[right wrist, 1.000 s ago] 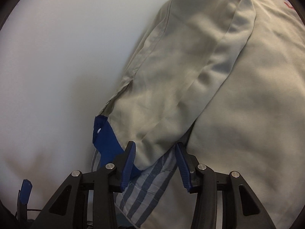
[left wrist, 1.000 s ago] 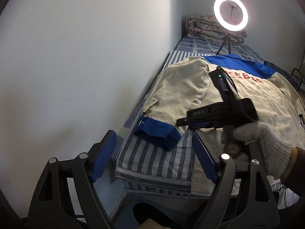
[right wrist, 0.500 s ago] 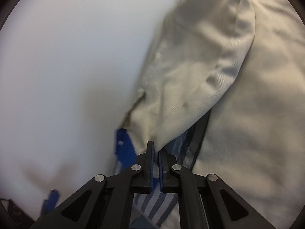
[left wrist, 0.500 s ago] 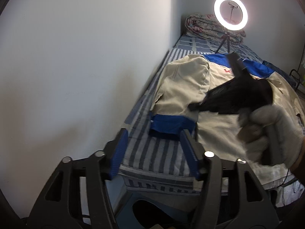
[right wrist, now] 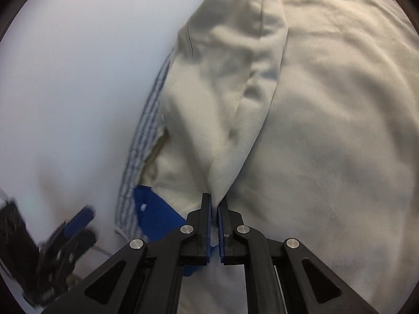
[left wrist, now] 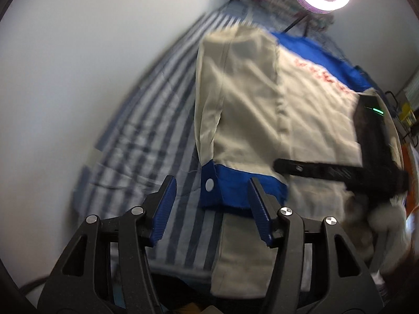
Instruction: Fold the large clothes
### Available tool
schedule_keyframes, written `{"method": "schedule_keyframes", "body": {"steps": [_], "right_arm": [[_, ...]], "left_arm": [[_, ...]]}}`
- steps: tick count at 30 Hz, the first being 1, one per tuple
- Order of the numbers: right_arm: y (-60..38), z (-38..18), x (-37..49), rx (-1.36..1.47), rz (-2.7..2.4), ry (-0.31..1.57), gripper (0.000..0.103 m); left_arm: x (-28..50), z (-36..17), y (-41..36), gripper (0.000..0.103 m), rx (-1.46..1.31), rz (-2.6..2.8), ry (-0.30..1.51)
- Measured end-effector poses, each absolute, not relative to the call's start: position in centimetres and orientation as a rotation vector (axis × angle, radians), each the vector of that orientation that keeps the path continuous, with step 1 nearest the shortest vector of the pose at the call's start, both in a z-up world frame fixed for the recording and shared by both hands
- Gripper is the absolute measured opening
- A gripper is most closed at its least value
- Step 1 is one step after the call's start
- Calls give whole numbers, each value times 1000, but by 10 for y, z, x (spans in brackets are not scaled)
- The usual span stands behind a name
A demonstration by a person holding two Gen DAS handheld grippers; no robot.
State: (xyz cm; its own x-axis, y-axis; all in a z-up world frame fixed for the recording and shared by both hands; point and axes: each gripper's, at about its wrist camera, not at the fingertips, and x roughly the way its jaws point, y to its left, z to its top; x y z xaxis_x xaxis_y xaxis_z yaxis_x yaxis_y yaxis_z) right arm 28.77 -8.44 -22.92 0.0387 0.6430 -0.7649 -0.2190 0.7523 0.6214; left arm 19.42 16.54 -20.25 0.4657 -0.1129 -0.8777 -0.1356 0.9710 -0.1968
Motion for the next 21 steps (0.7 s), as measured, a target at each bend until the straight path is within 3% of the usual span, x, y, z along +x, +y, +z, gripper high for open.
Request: {"method": "schedule_keyframes", "body": {"steps": [5,8,9,10,11,14,15,21], "right_arm": [[-85,-217,286,302,721,1344,9],[-98,-202,283,262,721,1302,19],[-105,-196,285,262,714,1278,20],[-109,-205,284,258,708,1261,20],[-115,-199,288,252,698,1238,20],[-119,-191,299,245,673,1198,20],[-124,-189,305,247,669,1193,20],[-106,-195,338,282,634,1145,20]], "left_arm": [[218,-240,187,58,-447,18,1184],[222,-255,196,58,-539,29,1181],[224,-258,198,53,-550,34,1178],[226,-259,199,30,-546,40,1171],[227,-258,196,18,-524,29,1168],[227,-246,194,13,-472,47,1127],[225,-238,193,5,-441,57,1102],[206,-168,188,5,-261,100,906]]}}
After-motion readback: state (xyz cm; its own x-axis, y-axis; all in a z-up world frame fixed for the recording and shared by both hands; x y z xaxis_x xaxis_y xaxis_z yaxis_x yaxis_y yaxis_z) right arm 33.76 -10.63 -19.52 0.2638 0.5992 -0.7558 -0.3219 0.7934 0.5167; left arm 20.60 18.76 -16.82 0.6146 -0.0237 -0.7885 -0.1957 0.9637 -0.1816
